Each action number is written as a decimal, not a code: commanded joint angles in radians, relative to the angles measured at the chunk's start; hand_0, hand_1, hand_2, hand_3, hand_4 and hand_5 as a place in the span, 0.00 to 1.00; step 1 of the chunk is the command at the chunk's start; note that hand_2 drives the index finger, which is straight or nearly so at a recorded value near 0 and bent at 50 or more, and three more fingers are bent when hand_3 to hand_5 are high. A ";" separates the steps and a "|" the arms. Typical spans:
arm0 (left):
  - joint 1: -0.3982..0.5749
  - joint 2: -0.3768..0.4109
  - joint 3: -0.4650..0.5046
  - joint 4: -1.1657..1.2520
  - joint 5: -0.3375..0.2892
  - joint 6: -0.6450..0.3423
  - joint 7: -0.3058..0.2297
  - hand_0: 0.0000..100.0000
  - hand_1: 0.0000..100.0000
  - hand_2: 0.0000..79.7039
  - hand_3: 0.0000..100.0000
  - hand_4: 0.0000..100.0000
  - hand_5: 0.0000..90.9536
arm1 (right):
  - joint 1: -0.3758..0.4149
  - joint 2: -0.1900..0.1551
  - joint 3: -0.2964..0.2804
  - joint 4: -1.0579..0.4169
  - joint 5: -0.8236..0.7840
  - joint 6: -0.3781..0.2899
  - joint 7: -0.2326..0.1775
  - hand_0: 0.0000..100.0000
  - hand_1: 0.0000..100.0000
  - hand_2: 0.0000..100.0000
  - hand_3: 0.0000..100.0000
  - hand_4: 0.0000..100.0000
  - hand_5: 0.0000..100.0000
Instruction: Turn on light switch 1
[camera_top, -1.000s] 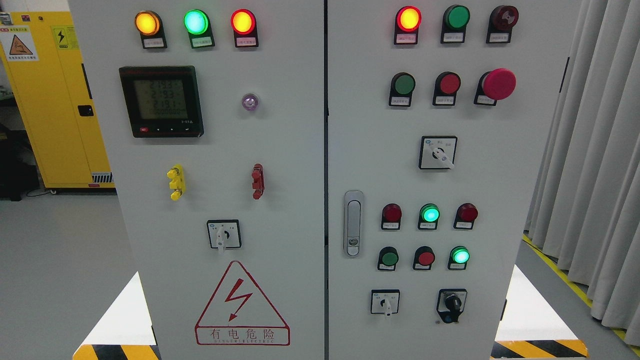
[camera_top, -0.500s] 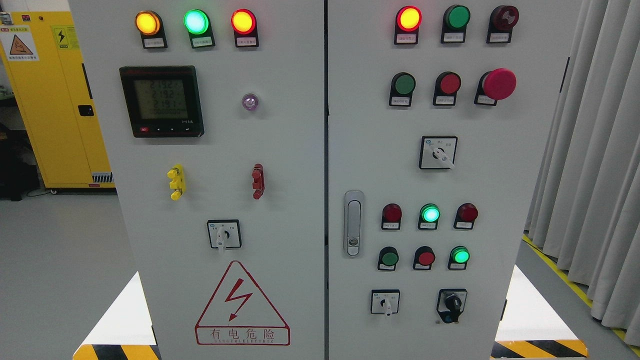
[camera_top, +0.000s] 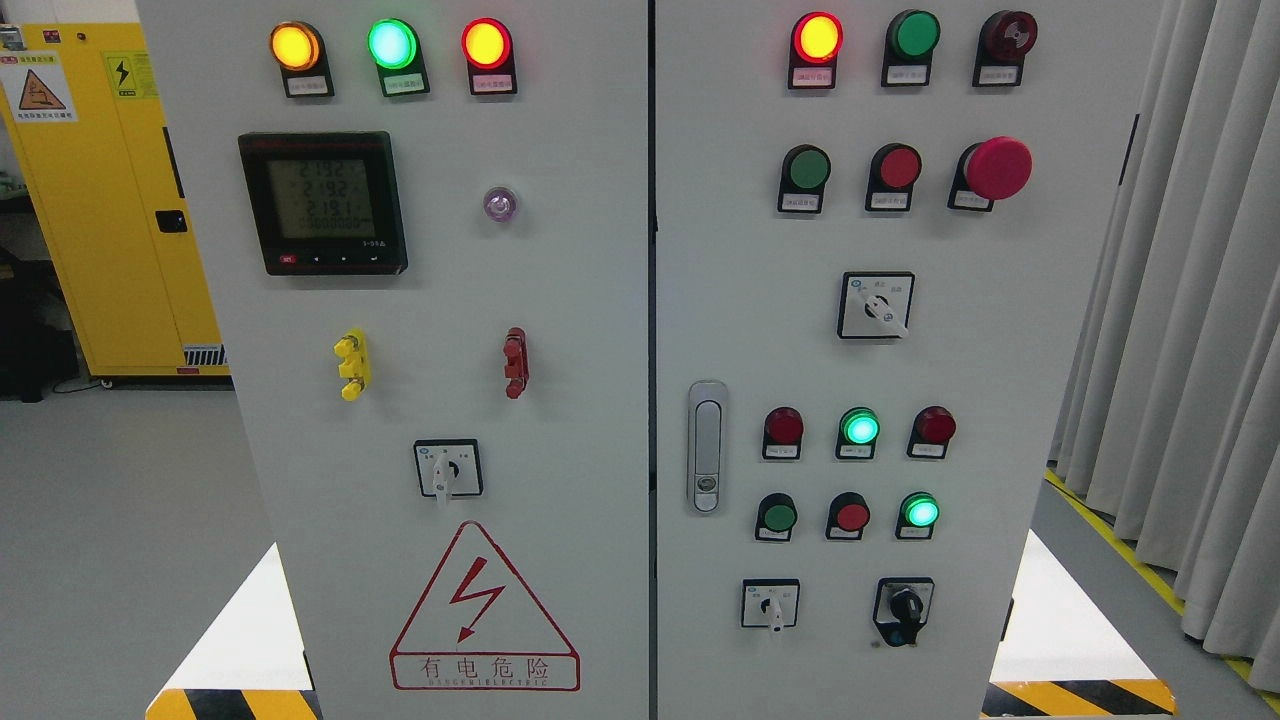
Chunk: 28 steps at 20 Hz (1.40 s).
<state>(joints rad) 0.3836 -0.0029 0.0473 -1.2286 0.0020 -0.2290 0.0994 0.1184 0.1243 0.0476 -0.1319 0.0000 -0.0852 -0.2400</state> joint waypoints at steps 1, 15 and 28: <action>0.015 0.034 0.008 -0.449 0.019 0.000 0.002 0.14 0.51 0.34 0.42 0.61 0.51 | 0.000 0.000 0.000 0.000 -0.029 0.001 0.001 0.00 0.50 0.04 0.00 0.00 0.00; -0.112 -0.002 -0.024 -0.669 0.036 0.082 0.031 0.11 0.59 0.50 0.62 0.79 0.77 | 0.000 0.000 0.000 0.000 -0.029 0.001 0.001 0.00 0.50 0.04 0.00 0.00 0.00; -0.288 -0.084 -0.127 -0.723 -0.114 0.246 0.134 0.10 0.66 0.60 0.69 0.85 0.80 | 0.000 0.000 0.000 0.000 -0.029 0.001 0.001 0.00 0.50 0.04 0.00 0.00 0.00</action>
<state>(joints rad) 0.1681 -0.0315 -0.0193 -1.8580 -0.0647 -0.0268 0.2013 0.1182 0.1243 0.0476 -0.1319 0.0000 -0.0852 -0.2400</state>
